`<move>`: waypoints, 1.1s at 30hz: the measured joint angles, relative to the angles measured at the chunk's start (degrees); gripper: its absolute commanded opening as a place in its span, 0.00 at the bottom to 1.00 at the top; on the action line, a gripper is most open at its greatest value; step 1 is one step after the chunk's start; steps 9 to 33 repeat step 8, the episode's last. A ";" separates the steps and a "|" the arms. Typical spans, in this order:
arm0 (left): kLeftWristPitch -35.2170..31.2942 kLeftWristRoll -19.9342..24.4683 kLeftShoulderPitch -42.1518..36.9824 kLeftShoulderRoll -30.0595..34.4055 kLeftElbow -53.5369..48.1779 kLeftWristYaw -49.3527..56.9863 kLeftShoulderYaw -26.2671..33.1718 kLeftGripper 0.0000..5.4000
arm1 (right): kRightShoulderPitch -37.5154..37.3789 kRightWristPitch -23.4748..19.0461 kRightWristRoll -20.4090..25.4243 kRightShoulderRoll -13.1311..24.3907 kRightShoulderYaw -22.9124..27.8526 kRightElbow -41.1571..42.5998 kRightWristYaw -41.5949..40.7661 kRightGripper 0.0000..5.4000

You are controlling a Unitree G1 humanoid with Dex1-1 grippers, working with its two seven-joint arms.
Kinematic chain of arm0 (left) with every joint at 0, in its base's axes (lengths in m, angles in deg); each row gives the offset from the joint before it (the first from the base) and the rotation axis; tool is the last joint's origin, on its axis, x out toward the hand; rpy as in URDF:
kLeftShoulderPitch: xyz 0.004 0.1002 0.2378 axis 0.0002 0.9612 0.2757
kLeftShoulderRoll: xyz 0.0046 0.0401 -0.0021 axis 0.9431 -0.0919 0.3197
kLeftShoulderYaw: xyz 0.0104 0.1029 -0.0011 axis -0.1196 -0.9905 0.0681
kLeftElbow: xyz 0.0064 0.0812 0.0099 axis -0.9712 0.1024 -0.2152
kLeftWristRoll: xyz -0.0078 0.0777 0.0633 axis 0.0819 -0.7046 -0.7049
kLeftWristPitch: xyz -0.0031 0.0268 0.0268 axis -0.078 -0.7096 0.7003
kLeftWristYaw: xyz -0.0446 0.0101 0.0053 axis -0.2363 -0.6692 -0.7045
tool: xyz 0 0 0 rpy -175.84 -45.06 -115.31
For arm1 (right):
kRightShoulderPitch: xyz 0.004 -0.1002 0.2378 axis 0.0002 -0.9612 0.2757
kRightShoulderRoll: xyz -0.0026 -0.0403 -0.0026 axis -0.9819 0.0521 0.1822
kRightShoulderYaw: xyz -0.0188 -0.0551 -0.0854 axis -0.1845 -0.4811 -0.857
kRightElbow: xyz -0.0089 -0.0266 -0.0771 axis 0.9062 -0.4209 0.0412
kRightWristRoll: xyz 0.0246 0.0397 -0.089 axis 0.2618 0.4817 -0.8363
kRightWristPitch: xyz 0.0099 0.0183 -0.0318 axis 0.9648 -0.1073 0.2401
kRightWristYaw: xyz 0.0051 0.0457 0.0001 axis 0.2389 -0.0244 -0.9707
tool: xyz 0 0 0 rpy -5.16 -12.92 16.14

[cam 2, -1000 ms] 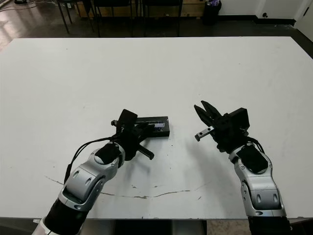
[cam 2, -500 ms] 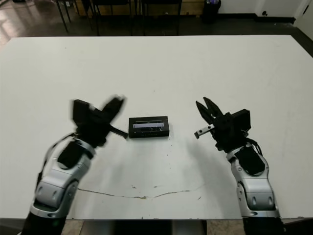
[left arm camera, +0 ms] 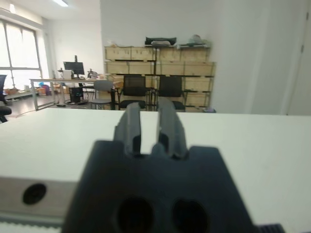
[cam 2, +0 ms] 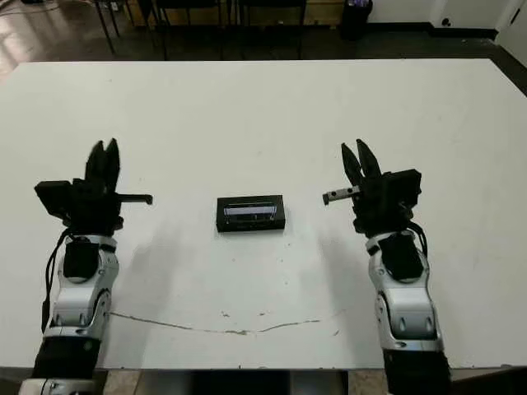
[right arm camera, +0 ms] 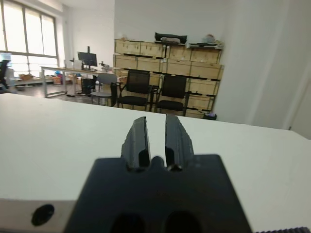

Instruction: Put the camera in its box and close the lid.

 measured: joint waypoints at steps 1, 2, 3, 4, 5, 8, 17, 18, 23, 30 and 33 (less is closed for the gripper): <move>-0.20 0.02 -0.12 -0.09 -0.06 0.27 0.04 0.00 | 0.44 -0.13 -0.55 -0.13 -0.24 -0.03 0.61 0.00; -0.52 0.07 -0.15 -0.22 -0.15 0.44 0.01 0.00 | 0.92 -0.20 -1.19 -0.24 -0.42 -0.08 0.98 0.00; -1.07 0.17 -0.15 -0.42 -0.27 0.49 -0.06 0.00 | 1.44 -0.28 -1.57 -0.33 -0.53 -0.24 1.41 0.00; -1.63 0.27 -0.14 -0.63 -0.38 0.48 -0.19 0.00 | 1.82 -0.36 -1.88 -0.38 -0.57 -0.50 1.74 0.00; -2.05 0.55 -0.13 -0.85 -0.45 0.44 -0.35 0.00 | 2.16 -0.37 -2.06 -0.39 -0.60 -0.87 1.85 0.00; -2.63 1.36 -0.12 -1.78 -0.55 0.27 -0.87 0.00 | 3.00 -0.37 -2.42 -0.39 -0.60 -1.86 1.88 0.00; -2.63 1.36 -0.12 -1.78 -0.55 0.27 -0.87 0.00 | 3.00 -0.37 -2.42 -0.39 -0.60 -1.86 1.88 0.00; -2.63 1.36 -0.12 -1.78 -0.55 0.27 -0.87 0.00 | 3.00 -0.37 -2.42 -0.39 -0.60 -1.86 1.88 0.00; -2.63 1.36 -0.12 -1.78 -0.55 0.27 -0.87 0.00 | 3.00 -0.37 -2.42 -0.39 -0.60 -1.86 1.88 0.00; -2.63 1.36 -0.12 -1.78 -0.55 0.27 -0.87 0.00 | 3.00 -0.37 -2.42 -0.39 -0.60 -1.86 1.88 0.00; -2.63 1.36 -0.12 -1.78 -0.55 0.27 -0.87 0.00 | 3.00 -0.37 -2.42 -0.39 -0.60 -1.86 1.88 0.00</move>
